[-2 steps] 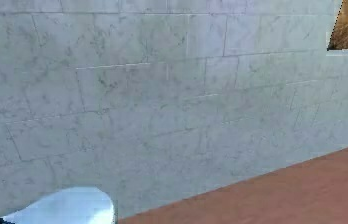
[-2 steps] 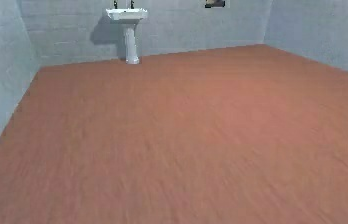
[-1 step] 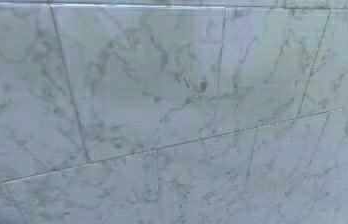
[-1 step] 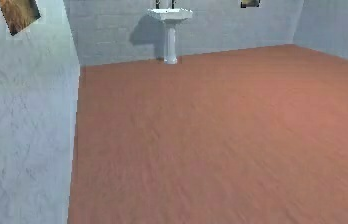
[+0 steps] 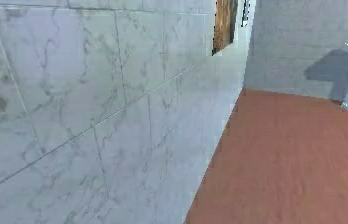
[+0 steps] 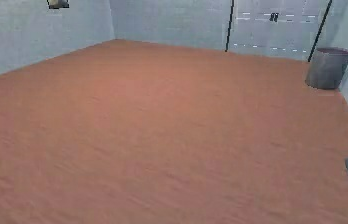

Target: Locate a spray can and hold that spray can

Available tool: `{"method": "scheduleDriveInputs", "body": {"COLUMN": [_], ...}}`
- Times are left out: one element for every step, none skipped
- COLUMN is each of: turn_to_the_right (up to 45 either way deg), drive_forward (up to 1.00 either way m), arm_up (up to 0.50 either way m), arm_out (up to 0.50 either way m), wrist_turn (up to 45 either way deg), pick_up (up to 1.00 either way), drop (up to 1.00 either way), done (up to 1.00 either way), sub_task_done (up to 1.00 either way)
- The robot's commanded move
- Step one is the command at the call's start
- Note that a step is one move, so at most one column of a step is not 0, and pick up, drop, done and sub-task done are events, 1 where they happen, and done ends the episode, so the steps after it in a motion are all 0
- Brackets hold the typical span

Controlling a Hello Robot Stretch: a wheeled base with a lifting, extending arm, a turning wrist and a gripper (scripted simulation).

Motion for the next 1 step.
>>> {"method": "scheduleDriveInputs", "body": {"turn_to_the_right": [45.0], "drive_forward": [0.0], "arm_up": [0.0], "arm_out": [0.0], "wrist_turn": [0.0], "pick_up": [0.0], "drop": [0.0], "done": [0.0], "sub_task_done": [0.0]}}
